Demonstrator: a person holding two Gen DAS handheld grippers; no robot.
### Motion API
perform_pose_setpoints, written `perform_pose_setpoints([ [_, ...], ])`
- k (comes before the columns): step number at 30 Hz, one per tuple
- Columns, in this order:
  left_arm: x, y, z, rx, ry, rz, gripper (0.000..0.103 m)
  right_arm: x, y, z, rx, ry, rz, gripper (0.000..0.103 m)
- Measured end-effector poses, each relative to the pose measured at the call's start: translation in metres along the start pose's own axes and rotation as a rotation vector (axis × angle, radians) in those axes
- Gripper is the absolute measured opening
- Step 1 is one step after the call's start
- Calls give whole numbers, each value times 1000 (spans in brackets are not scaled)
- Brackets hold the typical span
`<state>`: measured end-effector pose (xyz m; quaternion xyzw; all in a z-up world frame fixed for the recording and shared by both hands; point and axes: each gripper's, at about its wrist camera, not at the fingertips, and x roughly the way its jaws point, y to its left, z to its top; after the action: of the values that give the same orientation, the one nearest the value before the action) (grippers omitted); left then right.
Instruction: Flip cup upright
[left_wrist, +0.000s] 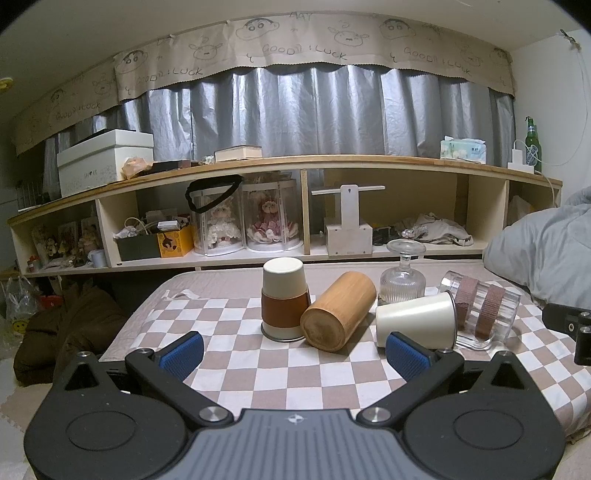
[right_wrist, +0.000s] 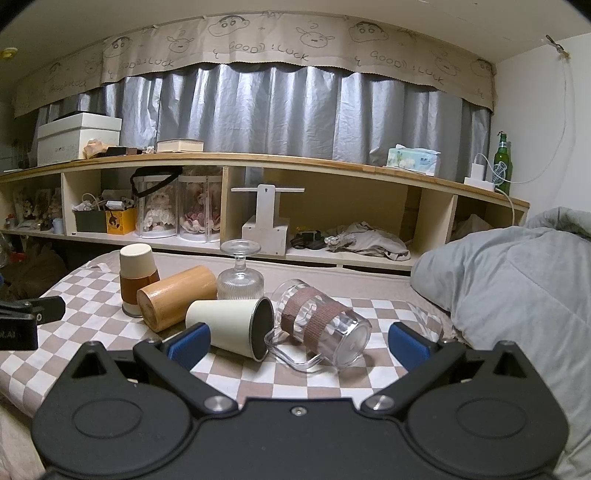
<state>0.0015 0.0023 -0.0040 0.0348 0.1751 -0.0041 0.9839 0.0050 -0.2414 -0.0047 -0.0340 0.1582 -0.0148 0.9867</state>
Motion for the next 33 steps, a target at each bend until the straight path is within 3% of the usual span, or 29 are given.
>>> perform_pose_setpoints([
  [33,4,-5,-5,9,4,0,103,-1,2,-1,-1,1,0,103],
])
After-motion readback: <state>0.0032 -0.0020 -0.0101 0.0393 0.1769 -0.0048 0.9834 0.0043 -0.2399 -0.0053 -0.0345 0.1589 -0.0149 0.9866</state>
